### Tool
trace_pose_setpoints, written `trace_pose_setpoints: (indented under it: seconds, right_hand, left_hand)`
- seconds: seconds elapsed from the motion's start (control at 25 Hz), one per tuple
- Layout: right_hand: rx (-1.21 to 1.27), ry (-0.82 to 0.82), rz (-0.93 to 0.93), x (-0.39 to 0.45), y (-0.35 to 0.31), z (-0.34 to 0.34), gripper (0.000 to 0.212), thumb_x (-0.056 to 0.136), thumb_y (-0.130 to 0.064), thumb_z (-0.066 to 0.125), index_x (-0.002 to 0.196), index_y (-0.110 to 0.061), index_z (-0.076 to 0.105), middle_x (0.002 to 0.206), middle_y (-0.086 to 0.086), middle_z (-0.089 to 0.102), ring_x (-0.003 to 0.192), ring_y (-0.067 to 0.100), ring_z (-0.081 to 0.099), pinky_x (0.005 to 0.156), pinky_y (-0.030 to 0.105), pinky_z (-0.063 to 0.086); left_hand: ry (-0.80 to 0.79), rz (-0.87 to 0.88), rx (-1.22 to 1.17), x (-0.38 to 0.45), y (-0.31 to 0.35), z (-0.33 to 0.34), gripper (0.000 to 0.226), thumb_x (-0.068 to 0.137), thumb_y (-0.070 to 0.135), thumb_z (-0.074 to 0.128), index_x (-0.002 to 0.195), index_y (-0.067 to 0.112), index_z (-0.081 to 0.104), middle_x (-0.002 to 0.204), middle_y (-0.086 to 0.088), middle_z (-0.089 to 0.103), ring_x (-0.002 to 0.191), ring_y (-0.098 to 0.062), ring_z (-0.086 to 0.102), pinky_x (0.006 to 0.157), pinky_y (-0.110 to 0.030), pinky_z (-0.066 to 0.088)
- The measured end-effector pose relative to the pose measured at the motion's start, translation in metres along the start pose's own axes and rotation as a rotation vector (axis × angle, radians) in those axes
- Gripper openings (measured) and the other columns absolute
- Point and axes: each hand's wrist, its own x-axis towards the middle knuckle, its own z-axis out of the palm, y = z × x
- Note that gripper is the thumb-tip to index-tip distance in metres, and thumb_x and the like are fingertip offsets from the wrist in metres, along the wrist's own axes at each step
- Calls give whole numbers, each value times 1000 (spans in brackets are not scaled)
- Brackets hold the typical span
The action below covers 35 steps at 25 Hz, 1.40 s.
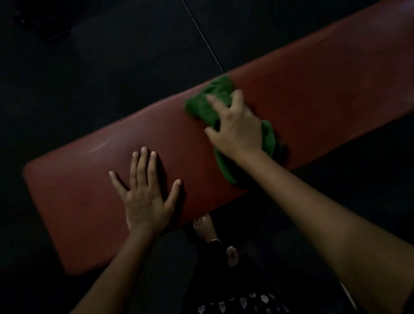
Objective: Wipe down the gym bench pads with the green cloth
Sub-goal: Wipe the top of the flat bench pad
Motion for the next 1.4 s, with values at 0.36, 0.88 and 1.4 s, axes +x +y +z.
trace_pose_setpoints:
  seconds: [0.36, 0.88, 1.4]
  right_hand:
    - [11, 155, 202, -11, 82, -19, 62, 85, -36, 60, 143, -28, 37, 129, 18, 38, 104, 38, 52, 81, 41, 45]
    - [21, 244, 250, -64, -1, 33, 60, 86, -35, 59, 141, -27, 38, 128, 17, 39, 101, 36, 54, 75, 36, 42]
    - [52, 247, 217, -93, -150, 87, 59, 84, -37, 56, 140, -26, 39, 131, 14, 38, 106, 32, 52, 79, 37, 45]
  left_hand:
    - [22, 27, -23, 0, -2, 4, 73, 87, 57, 32, 144, 10, 33, 153, -9, 29, 142, -22, 19, 111, -62, 3]
    - [54, 111, -323, -4, -19, -5, 58, 91, 43, 44, 140, 11, 42, 152, -7, 32, 143, -20, 22, 114, -47, -9]
    - [-6, 229, -205, -59, -182, -22, 57, 97, 42, 28, 147, 16, 28, 155, -4, 22, 144, -15, 10, 113, -32, -13]
